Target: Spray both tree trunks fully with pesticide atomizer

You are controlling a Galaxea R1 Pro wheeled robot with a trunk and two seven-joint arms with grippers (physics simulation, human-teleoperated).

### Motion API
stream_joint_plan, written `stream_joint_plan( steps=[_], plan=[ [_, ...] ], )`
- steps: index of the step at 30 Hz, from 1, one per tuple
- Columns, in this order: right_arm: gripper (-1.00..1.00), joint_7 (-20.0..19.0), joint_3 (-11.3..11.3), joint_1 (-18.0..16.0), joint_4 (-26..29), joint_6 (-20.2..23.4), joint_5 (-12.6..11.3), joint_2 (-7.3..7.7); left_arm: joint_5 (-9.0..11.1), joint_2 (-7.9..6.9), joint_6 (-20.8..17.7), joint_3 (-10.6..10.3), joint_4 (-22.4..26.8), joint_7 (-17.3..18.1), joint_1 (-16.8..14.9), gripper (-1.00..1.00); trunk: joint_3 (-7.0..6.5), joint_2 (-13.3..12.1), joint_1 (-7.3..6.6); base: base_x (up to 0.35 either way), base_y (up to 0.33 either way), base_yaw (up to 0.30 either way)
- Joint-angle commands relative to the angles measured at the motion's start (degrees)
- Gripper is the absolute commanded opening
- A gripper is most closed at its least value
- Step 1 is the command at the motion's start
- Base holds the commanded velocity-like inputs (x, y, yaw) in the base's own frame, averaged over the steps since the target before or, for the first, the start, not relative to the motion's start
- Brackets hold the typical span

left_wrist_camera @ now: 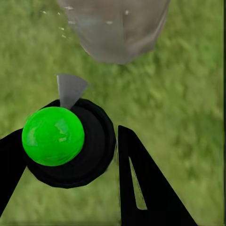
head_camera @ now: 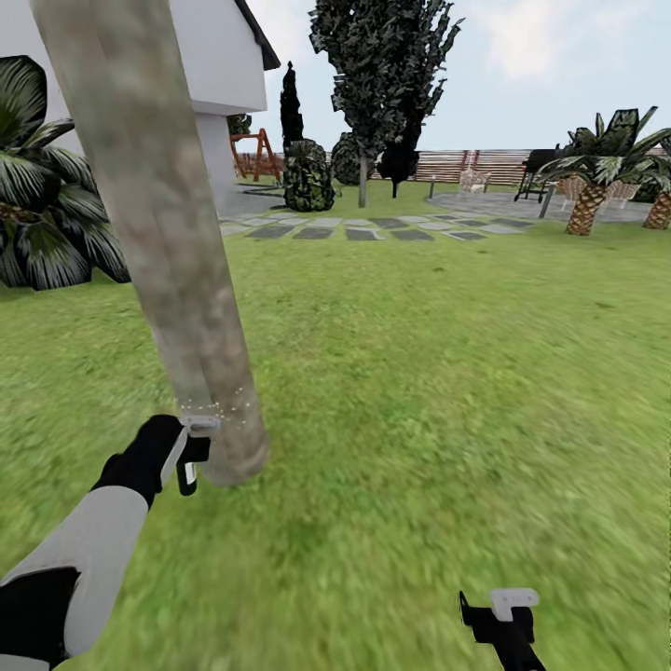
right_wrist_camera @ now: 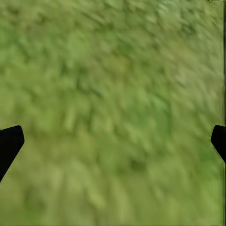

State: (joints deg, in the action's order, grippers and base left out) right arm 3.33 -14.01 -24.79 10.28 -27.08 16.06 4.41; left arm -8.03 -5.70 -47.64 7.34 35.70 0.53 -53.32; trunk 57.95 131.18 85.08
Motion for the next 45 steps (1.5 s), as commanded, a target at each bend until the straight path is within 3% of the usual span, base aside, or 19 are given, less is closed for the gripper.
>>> stream_joint_plan(
  steps=[1,17,24,31,35,42,45],
  plan=[
    [1.0,0.3,-0.2,-0.1,-0.1,-0.2,0.6,-0.01,-0.4,0.01,-0.3,0.1,0.1,0.1,0.1,-1.0,0.05,0.0,0.0,0.089,-0.259,0.002],
    [1.0,0.3,-0.2,0.0,0.0,-0.2,0.6,0.08,-0.5,-0.31,-0.3,0.2,0.1,0.1,0.3,-1.0,0.05,0.0,0.0,0.05,-0.268,0.001],
    [1.0,0.3,-0.2,0.0,-0.1,-0.2,0.6,0.0,-0.5,-0.1,-0.1,-0.1,0.0,0.0,0.7,-1.0,0.05,0.0,0.0,0.153,-0.247,0.237],
    [1.0,0.3,-0.2,0.0,-0.1,-0.2,0.6,-0.01,-0.6,-2.91,0.5,0.6,-0.8,-0.2,4.3,-1.0,0.05,0.0,0.0,0.033,-0.271,0.104],
    [1.0,0.3,-0.2,-0.1,-0.1,-0.2,0.6,-0.01,-0.6,-3.23,0.7,0.6,-1.0,-0.3,6.3,-1.0,0.05,0.0,0.0,-0.086,-0.275,0.001],
    [1.0,0.3,-0.2,-0.1,-0.1,-0.2,0.6,-0.09,-0.4,-3.03,1.3,0.6,-0.9,-0.3,6.6,-1.0,0.05,0.0,0.0,0.074,-0.248,0.154],
    [1.0,0.3,-0.2,-0.1,-0.1,-0.2,0.6,-0.1,-0.5,-3.83,1.4,0.7,-1.0,-0.3,6.6,-1.0,0.05,0.0,0.0,0.141,-0.082,0.271]
  ],
)
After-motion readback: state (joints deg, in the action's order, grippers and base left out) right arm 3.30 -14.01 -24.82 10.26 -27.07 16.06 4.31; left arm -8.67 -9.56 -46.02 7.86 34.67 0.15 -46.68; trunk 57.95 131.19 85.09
